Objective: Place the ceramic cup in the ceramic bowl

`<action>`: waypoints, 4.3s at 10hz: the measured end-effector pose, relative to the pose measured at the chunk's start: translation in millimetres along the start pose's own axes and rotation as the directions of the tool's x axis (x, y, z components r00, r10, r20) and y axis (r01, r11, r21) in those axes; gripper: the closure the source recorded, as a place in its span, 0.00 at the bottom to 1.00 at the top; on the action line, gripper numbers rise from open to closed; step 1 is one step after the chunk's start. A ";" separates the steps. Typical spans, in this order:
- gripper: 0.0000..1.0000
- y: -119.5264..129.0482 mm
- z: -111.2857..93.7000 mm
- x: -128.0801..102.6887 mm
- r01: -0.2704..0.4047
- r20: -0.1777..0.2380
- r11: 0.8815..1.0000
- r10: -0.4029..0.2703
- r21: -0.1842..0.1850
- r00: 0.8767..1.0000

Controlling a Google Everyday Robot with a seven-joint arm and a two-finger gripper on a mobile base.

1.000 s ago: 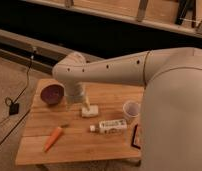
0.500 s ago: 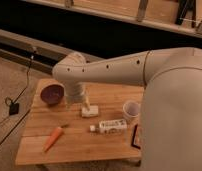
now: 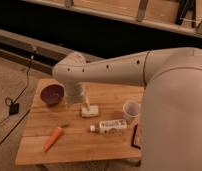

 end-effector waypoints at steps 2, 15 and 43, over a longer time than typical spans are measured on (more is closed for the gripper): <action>0.35 0.0 0.0 0.0 0.000 0.000 1.000 0.000 0.000 1.000; 0.35 -120.4 10.1 -45.6 -0.035 -0.058 0.999 0.035 -0.007 0.998; 1.00 -233.2 98.0 -47.4 -0.219 -0.132 0.976 0.217 0.001 0.967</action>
